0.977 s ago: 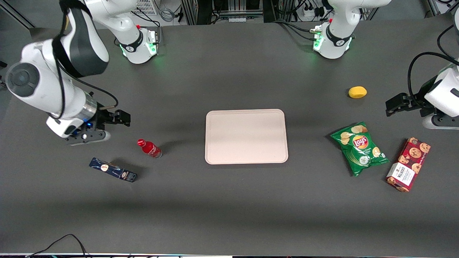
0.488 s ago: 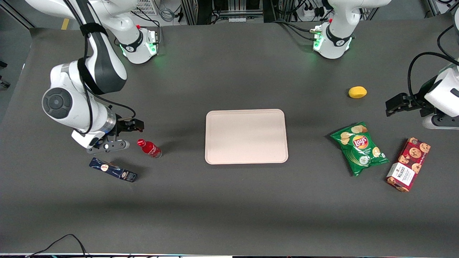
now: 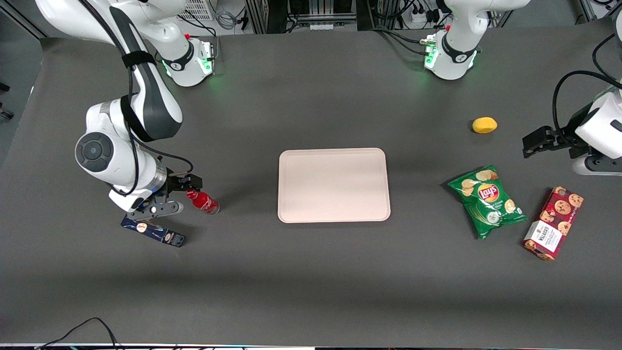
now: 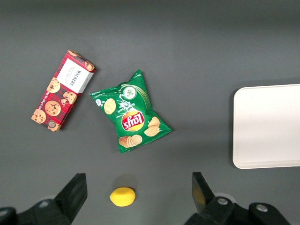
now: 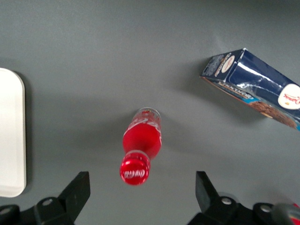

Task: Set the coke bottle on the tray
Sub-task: 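Lower the right gripper and close it around the bottle's middle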

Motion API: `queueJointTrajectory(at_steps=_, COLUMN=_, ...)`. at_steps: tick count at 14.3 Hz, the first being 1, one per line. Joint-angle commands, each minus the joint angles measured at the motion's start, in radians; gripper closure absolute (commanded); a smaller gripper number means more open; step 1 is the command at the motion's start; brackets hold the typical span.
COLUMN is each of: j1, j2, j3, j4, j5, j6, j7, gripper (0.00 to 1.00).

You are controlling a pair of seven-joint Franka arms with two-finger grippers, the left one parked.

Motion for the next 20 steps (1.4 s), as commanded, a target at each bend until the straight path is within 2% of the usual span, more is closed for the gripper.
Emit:
queueJointTrajectory(at_steps=1, j1=0.006, j2=0.038, j3=-0.003, j4=0.004, j5=-0.018, j6=0.045, j7=-0.005, gripper=0.0)
queueJointTrajectory(at_steps=14, j1=0.006, j2=0.048, j3=-0.003, j4=-0.051, j5=-0.021, j6=0.045, j7=-0.002, gripper=0.0)
queueJointTrajectory(at_steps=18, j1=0.011, j2=0.048, j3=0.007, j4=-0.053, j5=-0.021, j6=0.045, j7=-0.002, gripper=0.22)
queueJointTrajectory(at_steps=20, j1=0.011, j2=0.044, j3=0.011, j4=-0.053, j5=-0.021, j6=0.045, j7=-0.002, gripper=0.42)
